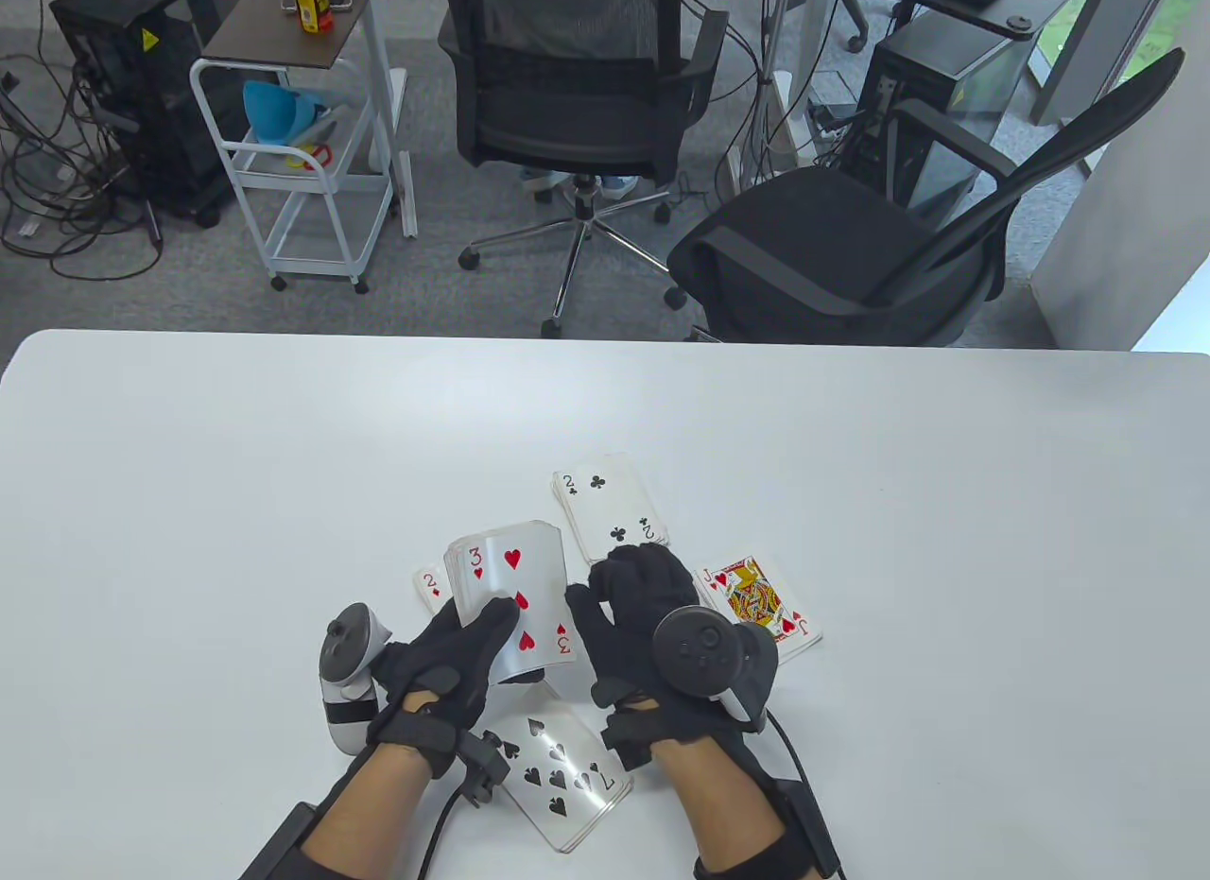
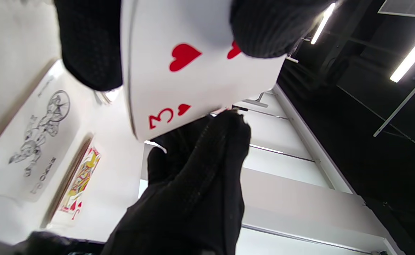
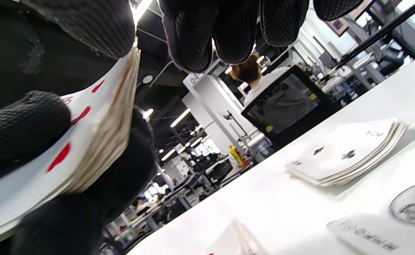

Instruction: Playing card suit sorting

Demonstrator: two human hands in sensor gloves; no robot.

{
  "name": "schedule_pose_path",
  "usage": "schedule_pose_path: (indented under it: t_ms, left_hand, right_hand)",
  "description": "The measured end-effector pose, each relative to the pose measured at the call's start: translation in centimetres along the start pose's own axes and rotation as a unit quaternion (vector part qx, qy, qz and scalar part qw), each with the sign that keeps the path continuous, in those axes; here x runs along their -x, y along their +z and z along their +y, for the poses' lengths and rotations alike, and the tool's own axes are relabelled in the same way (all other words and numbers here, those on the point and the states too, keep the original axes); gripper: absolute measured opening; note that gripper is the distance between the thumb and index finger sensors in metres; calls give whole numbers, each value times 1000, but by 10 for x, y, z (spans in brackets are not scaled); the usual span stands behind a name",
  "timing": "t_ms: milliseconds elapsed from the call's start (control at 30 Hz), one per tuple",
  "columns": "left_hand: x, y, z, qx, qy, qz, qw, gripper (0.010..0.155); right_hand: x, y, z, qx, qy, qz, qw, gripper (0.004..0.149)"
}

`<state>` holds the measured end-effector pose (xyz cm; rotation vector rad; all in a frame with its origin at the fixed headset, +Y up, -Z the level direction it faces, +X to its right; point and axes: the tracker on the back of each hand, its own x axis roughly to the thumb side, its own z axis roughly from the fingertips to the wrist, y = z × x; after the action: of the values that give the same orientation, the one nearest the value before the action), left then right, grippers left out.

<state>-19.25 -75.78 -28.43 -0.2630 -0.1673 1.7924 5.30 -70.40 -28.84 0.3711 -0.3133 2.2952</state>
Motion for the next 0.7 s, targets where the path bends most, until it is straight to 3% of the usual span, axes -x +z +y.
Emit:
schedule_pose_path:
  t_ms: [233,700]
  left_hand:
    - [-1,1,0,-1,5,-14,1000,53]
    - [8,-1,-1,14,26,6,1000,55]
  right_hand:
    - [-15,3,15,-33,19,-35,999,63]
    - [-16,4,6,24,-6,-36,999,38]
